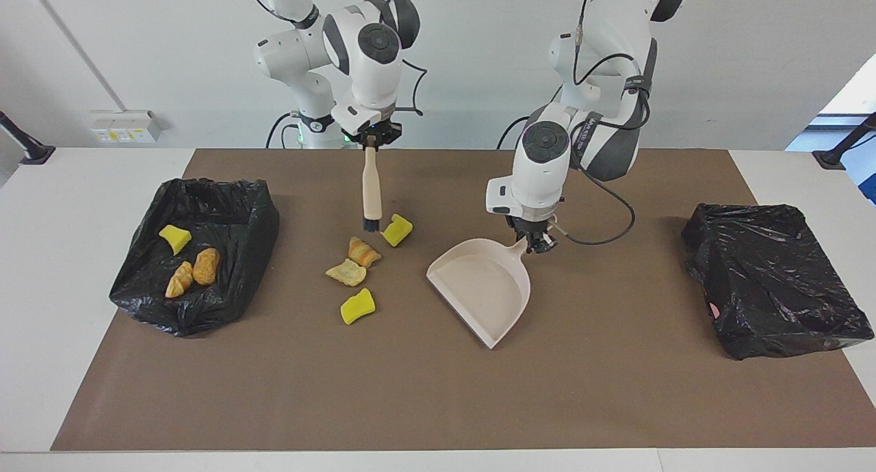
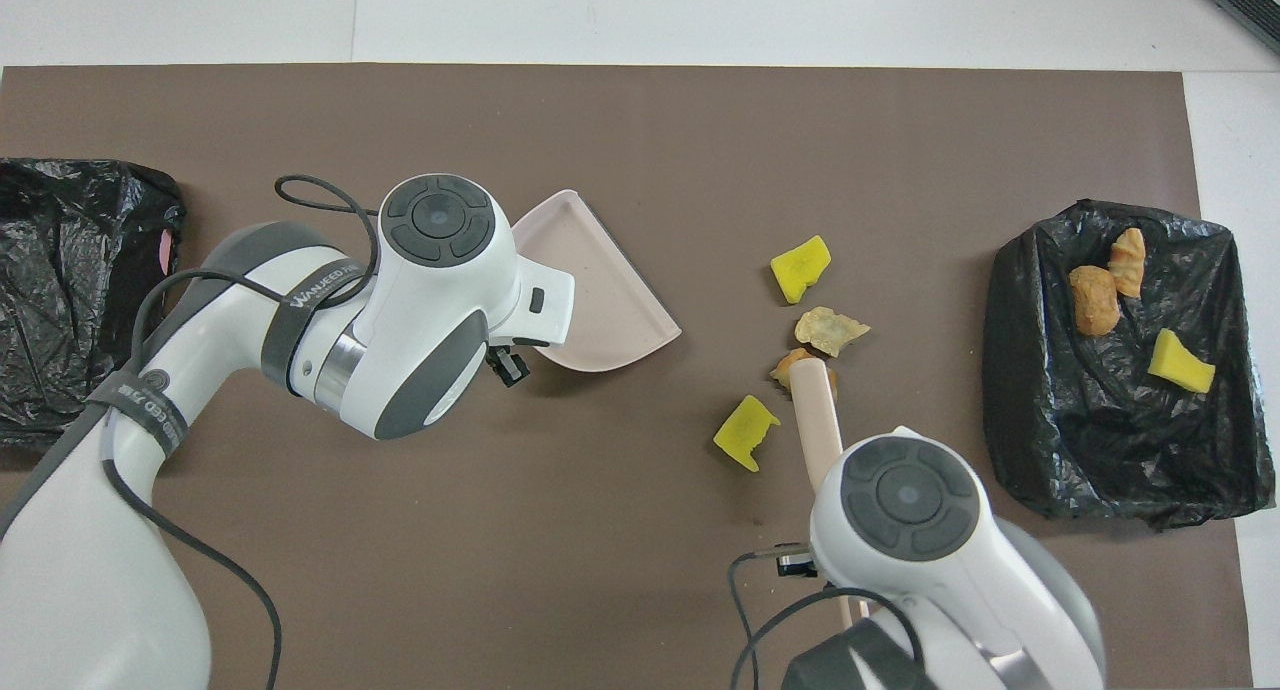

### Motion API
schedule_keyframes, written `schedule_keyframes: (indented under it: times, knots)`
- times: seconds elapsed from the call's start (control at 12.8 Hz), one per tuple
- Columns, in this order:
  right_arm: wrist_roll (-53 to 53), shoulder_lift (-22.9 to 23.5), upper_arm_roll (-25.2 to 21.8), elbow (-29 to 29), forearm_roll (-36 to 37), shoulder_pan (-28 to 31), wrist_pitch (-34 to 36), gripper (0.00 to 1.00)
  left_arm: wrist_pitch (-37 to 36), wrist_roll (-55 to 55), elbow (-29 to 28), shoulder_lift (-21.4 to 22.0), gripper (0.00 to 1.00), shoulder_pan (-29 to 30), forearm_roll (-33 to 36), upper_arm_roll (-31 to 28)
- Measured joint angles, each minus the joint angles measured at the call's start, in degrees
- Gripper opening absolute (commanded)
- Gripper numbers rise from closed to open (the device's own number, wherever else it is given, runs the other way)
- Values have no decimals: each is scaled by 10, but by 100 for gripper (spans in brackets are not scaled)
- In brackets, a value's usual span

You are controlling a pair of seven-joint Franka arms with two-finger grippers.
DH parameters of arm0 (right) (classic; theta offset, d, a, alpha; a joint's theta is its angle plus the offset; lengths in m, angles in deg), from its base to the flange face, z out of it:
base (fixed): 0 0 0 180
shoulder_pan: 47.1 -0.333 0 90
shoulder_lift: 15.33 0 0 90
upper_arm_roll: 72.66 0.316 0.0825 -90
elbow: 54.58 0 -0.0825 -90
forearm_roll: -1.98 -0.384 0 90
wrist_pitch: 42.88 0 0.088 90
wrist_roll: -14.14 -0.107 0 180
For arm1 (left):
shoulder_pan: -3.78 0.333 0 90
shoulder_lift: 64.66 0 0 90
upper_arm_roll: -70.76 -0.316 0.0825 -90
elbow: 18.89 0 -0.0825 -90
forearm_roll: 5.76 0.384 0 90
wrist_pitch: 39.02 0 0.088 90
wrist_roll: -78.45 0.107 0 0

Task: Sweep and dump trash in bin
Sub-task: 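Sweep the scraps toward the dustpan with the right gripper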

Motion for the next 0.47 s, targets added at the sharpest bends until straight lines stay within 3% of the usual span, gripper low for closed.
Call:
schedule_keyframes:
  times: [0.23,0.47]
  knots:
    - [87,43,-1,-29,78,83,-35,0,-17,87,-1,2,0,0,21,2]
    - [101,106,-1,-63,145,117,-92,0,-23,104,-31,20,0,-1,42,18]
